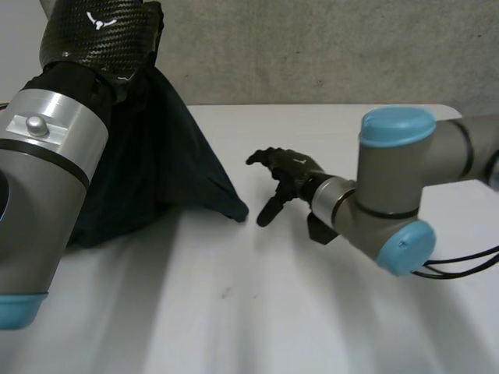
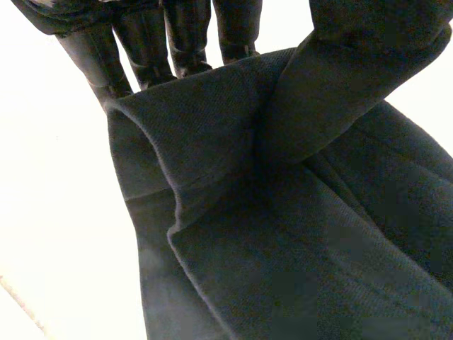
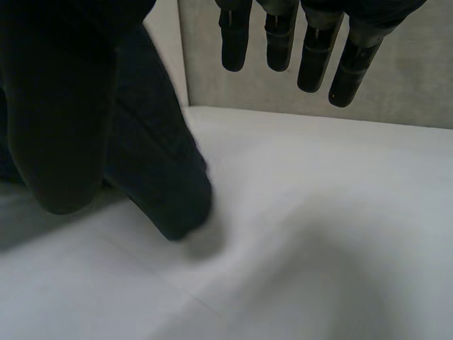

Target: Fold the shorts.

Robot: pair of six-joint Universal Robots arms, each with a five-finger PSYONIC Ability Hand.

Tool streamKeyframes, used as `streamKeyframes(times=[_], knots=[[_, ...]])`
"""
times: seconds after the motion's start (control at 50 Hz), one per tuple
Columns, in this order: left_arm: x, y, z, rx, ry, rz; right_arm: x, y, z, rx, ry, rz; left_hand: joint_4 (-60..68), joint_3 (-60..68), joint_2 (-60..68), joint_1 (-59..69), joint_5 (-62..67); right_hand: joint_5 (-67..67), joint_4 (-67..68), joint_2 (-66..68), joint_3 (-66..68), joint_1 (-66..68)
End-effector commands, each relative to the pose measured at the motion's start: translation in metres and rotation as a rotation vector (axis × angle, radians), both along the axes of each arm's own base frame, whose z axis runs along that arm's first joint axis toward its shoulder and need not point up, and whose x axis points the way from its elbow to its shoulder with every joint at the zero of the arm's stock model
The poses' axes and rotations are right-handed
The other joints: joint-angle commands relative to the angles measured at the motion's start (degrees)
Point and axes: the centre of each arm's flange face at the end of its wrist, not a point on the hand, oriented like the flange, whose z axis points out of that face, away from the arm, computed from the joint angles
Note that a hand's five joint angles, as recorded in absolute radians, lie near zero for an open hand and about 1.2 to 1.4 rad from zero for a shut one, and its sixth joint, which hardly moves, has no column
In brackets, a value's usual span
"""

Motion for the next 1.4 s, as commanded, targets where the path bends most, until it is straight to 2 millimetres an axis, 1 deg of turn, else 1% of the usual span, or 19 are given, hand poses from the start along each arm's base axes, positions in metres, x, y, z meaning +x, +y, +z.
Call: streamKeyframes(times=[0.02,0.14,0.18,0.26,0.34,0.42,0.46,0.58,0.64,0.82,0.94,1.06,1.1,1.14,1.22,1.26,1.3,1.34,1.4], knots=[[-0.004,0.009,0.006,-0.013,0.012,-0.024,0.027,0.019,-0.023,0.094,-0.088,0.035,11.0,11.7,11.4,14.8,13.5,-4.3,-3.8,-2.9,-2.4,-2.1],[-0.003,0.012,0.010,-0.022,0.022,-0.028,0.041,0.024,-0.033,0.150,-0.171,-0.004,11.0,11.7,11.4,14.8,13.5,-3.5,-3.1,-2.2,-1.6,-1.4],[-0.005,0.016,0.012,-0.026,0.027,-0.038,0.042,0.024,-0.033,0.139,-0.174,-0.019,11.0,11.7,11.4,14.8,13.5,5.2,5.7,6.5,7.1,7.3],[-0.004,0.020,0.013,-0.026,0.032,-0.034,0.041,0.015,-0.025,0.052,-0.206,-0.086,11.0,11.7,11.4,14.8,13.5,65.6,66.1,66.9,67.5,67.7],[-0.003,0.020,0.010,-0.015,0.028,-0.022,0.031,0.006,0.009,-0.102,-0.217,-0.108,11.0,11.7,11.4,14.8,13.5,65.7,66.2,67.1,67.6,67.9],[0.001,0.019,0.007,0.006,0.011,-0.009,-0.001,-0.006,0.078,-0.447,-0.048,-0.061,11.0,11.7,11.4,14.8,13.5,65.7,66.2,67.1,67.6,67.9],[0.004,0.019,0.005,0.033,-0.007,0.000,-0.013,-0.005,0.094,-0.555,0.054,-0.029,11.0,11.7,11.4,14.8,13.5,65.7,66.2,67.1,67.6,67.9],[0.015,0.023,0.005,0.080,-0.038,0.020,-0.048,0.027,0.133,-0.734,0.447,0.110,11.0,11.7,11.4,14.8,13.5,65.7,66.2,67.1,67.6,67.9],[0.019,0.025,-0.001,0.122,-0.062,0.024,-0.057,0.043,0.143,-0.730,0.527,0.152,11.0,11.7,11.4,14.8,13.5,65.7,66.2,67.1,67.6,67.9],[0.024,0.023,-0.039,0.274,-0.128,0.033,-0.062,0.061,0.128,-0.603,0.588,0.226,11.0,11.7,11.4,14.8,13.5,65.7,66.2,67.1,67.6,67.9],[0.011,-0.001,-0.094,0.433,-0.201,0.045,-0.061,0.059,0.105,-0.498,0.641,0.280,11.0,11.7,11.4,14.8,13.5,65.7,66.2,67.1,67.6,67.9],[0.009,-0.068,-0.119,0.427,-0.200,0.138,-0.043,0.020,0.084,-0.542,0.681,0.239,11.0,11.7,11.4,14.8,13.5,65.7,66.2,67.1,67.6,67.9],[0.006,-0.088,-0.115,0.378,-0.181,0.156,-0.031,-0.009,0.085,-0.633,0.666,0.148,11.0,11.7,11.4,14.8,13.5,65.7,66.2,67.1,67.6,67.9],[0.000,-0.118,-0.094,0.245,-0.133,0.177,-0.021,-0.028,0.094,-0.733,0.634,0.071,11.0,11.7,11.4,14.8,13.5,65.7,66.2,67.1,67.6,67.9],[-0.008,-0.153,-0.033,-0.073,-0.007,0.212,0.001,-0.069,0.150,-1.109,0.433,-0.177,11.0,11.7,11.4,14.8,13.5,65.7,66.2,67.1,67.6,67.9],[-0.009,-0.160,0.009,-0.282,0.091,0.231,0.004,-0.076,0.174,-1.243,0.345,-0.258,11.0,11.7,11.4,14.8,13.5,65.7,66.2,67.1,67.6,67.9],[-0.008,-0.161,0.029,-0.405,0.157,0.238,0.008,-0.077,0.207,-1.446,0.212,-0.360,11.0,11.7,11.4,14.8,13.5,65.7,66.2,67.1,67.6,67.9],[-0.005,-0.151,0.063,-0.571,0.263,0.243,0.007,-0.076,0.223,-1.538,0.146,-0.412,11.0,11.7,11.4,14.8,13.5,65.7,66.2,67.1,67.6,67.9],[0.001,-0.129,0.093,-0.687,0.334,0.235,0.003,-0.068,0.243,-1.643,0.066,-0.466,11.0,11.7,11.4,14.8,13.5,65.7,66.2,67.1,67.6,67.9]])
